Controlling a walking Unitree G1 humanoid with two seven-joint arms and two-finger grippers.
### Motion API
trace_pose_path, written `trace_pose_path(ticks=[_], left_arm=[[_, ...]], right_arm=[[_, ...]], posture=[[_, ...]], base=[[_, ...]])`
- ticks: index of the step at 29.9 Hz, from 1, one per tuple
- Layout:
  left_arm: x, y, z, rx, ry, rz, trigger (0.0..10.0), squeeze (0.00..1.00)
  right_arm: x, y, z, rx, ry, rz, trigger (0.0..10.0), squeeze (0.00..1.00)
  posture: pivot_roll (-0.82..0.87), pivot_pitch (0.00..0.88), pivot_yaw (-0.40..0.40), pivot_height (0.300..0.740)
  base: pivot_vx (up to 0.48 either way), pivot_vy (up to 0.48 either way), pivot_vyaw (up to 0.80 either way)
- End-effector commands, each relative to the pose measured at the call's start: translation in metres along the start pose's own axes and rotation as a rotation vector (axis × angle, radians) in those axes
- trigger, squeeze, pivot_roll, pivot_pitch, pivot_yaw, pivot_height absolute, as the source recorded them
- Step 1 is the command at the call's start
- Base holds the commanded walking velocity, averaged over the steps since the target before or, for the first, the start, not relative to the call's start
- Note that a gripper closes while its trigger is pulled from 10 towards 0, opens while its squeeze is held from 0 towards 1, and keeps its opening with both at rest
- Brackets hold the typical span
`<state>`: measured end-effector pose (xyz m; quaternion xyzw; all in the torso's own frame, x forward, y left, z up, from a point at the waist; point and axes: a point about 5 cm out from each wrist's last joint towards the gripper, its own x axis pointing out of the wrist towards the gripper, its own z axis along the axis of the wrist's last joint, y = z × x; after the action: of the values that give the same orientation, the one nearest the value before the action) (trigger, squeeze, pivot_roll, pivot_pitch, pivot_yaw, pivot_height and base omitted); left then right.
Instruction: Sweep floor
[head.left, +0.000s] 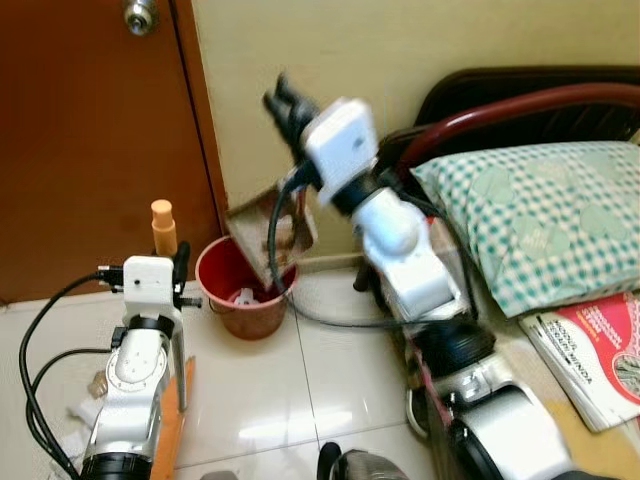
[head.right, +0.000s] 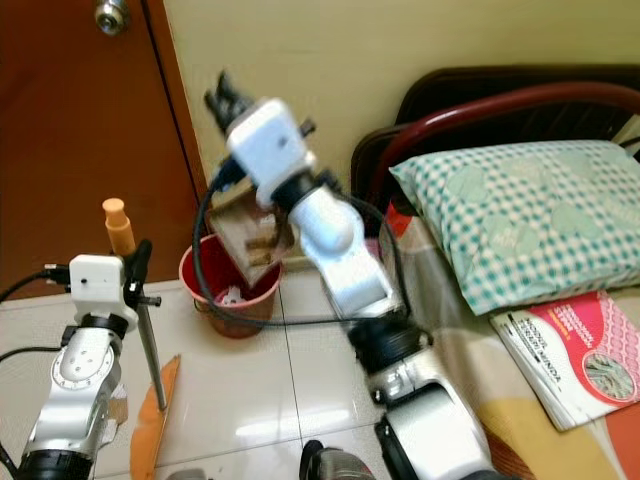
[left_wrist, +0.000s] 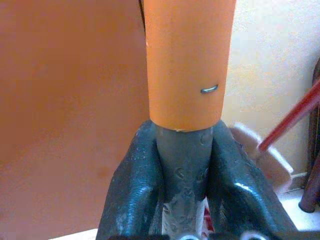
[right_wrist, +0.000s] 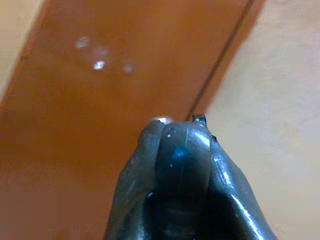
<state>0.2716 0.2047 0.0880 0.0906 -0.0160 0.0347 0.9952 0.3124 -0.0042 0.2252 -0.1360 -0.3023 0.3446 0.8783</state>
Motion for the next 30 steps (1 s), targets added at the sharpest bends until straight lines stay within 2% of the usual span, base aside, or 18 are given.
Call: trace_pose_path(ticks=[1,2,3,4,8,11,12,13,14,18,19,23,24,27,28,30], left_arm=[[0.002,-0.002,0.003,-0.004,-0.015,0.000,10.0,0.00],[0.002,-0.002,0.003,-0.004,-0.015,0.000,10.0,0.00],[0.002,-0.002,0.003,-0.003,-0.016,-0.001,10.0,0.00],[0.002,-0.002,0.003,-0.003,-0.016,-0.001,10.0,0.00],[0.004,-0.003,0.003,-0.004,-0.017,-0.002,10.0,0.00],[0.004,-0.005,0.004,-0.006,-0.017,-0.003,10.0,0.00],[0.004,-0.005,0.004,-0.007,-0.017,-0.002,10.0,0.00],[0.004,-0.005,0.003,-0.007,-0.015,-0.001,10.0,0.00],[0.004,-0.005,0.003,-0.007,-0.015,-0.001,10.0,0.00],[0.004,-0.005,0.003,-0.006,-0.013,-0.001,10.0,0.00],[0.004,-0.005,0.003,-0.005,-0.012,-0.001,10.0,0.00],[0.005,-0.005,0.003,-0.005,-0.012,-0.001,10.0,0.00],[0.005,-0.006,0.003,-0.005,-0.011,-0.002,10.0,0.00],[0.005,-0.007,0.003,-0.005,-0.011,-0.005,10.0,0.00],[0.005,-0.006,0.002,-0.004,-0.008,-0.004,10.0,0.00],[0.005,-0.006,0.001,-0.004,-0.005,-0.003,10.0,0.00]], right_arm=[[0.004,0.000,0.011,-0.051,-0.066,0.014,10.0,0.00],[0.004,0.000,0.011,-0.051,-0.066,0.014,10.0,0.00],[0.001,0.014,0.007,-0.040,-0.072,0.088,10.0,0.00],[0.001,0.014,0.007,-0.040,-0.072,0.088,10.0,0.00],[-0.010,0.040,-0.001,-0.056,-0.073,0.271,10.0,0.00],[-0.012,0.041,0.000,-0.081,-0.097,0.255,10.0,0.00],[-0.010,0.036,0.003,-0.086,-0.109,0.221,10.0,0.00],[-0.004,0.024,0.009,-0.083,-0.131,0.129,10.0,0.00],[-0.004,0.024,0.009,-0.083,-0.131,0.129,10.0,0.00],[0.013,0.002,0.022,0.069,-0.137,-0.014,10.0,0.00],[0.021,-0.008,0.034,0.078,-0.175,-0.061,10.0,0.00],[0.025,-0.019,0.043,0.067,-0.208,-0.115,10.0,0.00],[0.028,-0.033,0.053,0.042,-0.237,-0.186,10.0,0.00],[0.027,-0.061,0.063,0.002,-0.258,-0.315,10.0,0.00],[0.025,-0.080,0.066,0.017,-0.236,-0.406,10.0,0.00],[0.022,-0.097,0.071,0.036,-0.225,-0.474,10.0,0.00]], posture=[[0.01,0.048,-0.055,0.740],[0.01,0.048,-0.055,0.740],[0.01,0.048,-0.056,0.740],[0.01,0.048,-0.056,0.740],[0.01,0.048,-0.056,0.740],[0.01,0.046,-0.059,0.740],[0.01,0.046,-0.059,0.740],[0.01,0.046,-0.059,0.740],[0.01,0.046,-0.059,0.740],[0.01,0.043,-0.058,0.740],[0.01,0.043,-0.058,0.740],[0.01,0.042,-0.054,0.740],[0.01,0.042,-0.052,0.740],[0.01,0.043,-0.053,0.740],[0.01,0.043,-0.053,0.740],[0.01,0.043,-0.053,0.740]], base=[[0.000,0.000,0.00],[0.000,0.000,0.00],[0.000,0.000,0.00],[0.000,0.000,0.00],[0.000,0.000,0.00],[0.000,0.000,0.00],[0.000,0.000,0.00],[0.000,0.000,0.00],[0.000,0.000,0.00],[0.000,0.000,0.00],[0.000,0.000,0.00],[0.000,0.000,0.00],[0.000,0.000,0.00],[0.000,0.000,0.00],[0.000,0.000,0.00],[0.000,0.000,0.00]])
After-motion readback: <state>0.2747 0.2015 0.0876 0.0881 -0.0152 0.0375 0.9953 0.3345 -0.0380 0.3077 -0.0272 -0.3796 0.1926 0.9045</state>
